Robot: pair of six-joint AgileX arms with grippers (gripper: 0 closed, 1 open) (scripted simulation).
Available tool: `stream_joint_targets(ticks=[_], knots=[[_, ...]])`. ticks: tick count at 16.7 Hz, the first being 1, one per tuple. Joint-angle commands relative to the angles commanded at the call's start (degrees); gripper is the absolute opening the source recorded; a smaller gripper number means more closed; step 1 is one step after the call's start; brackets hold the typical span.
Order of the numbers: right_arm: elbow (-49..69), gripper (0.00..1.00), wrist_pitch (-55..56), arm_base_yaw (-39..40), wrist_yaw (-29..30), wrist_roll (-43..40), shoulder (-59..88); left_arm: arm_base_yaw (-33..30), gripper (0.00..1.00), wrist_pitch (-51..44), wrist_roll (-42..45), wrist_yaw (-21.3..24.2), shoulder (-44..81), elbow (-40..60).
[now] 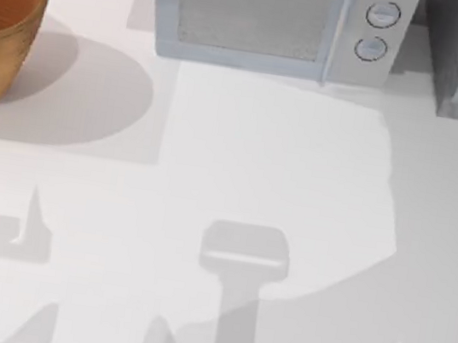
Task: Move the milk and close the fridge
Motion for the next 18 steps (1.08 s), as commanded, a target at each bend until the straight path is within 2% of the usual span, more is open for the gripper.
stream_joint_targets(ticks=[13, 18], knots=[[0.0, 0.98, 0.0, 0.0, 0.0, 0.0, 0.0, 0.0, 1.00, 0.0, 0.0, 0.0, 0.0, 0.0], [0.0, 1.00, 0.0, 0.0, 0.0, 0.0, 0.0, 0.0, 1.00, 0.0, 0.0, 0.0, 0.0, 0.0]])
